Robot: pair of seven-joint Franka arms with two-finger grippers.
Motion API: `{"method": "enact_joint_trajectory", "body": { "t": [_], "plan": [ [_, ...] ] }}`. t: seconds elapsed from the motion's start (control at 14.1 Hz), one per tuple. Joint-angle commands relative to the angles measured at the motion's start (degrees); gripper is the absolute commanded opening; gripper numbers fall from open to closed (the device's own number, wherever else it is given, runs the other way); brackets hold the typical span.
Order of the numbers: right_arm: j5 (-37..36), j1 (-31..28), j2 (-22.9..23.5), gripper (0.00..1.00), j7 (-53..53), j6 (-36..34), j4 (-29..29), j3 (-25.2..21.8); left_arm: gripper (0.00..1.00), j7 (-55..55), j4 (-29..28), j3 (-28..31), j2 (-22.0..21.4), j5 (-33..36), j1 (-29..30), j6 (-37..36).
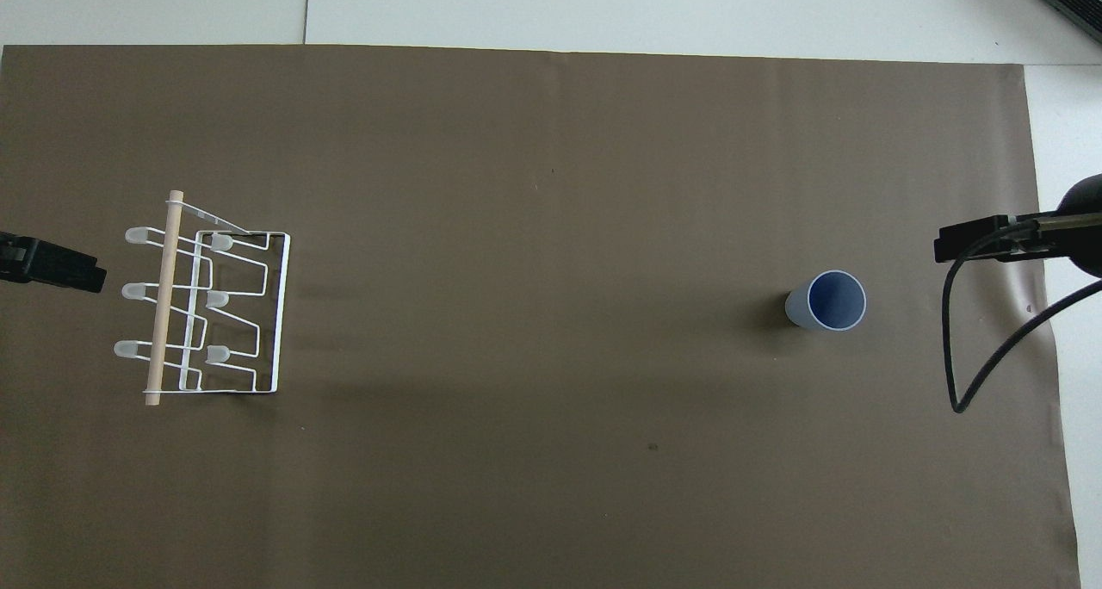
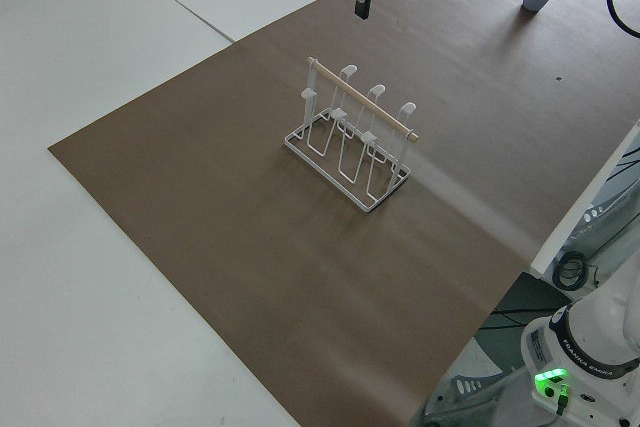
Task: Hang cup on cup holder
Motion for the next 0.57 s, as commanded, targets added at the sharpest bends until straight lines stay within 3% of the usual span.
{"method": "enact_joint_trajectory", "body": {
  "t": [0.0,0.5],
  "plan": [
    [0.12,-0.24,-1.51,1.0,-0.64,-0.24,-1.61,0.18,1.0,0.32,-0.69,-0.54,-0.86,0.54,0.74,-0.44],
    [0.12,-0.59,-1.77,1.0,-0.47,-1.12,-2.14,0.18,1.0,0.32,-0.69,-0.54,-0.86,0.54,0.74,-0.44]
  ]
}}
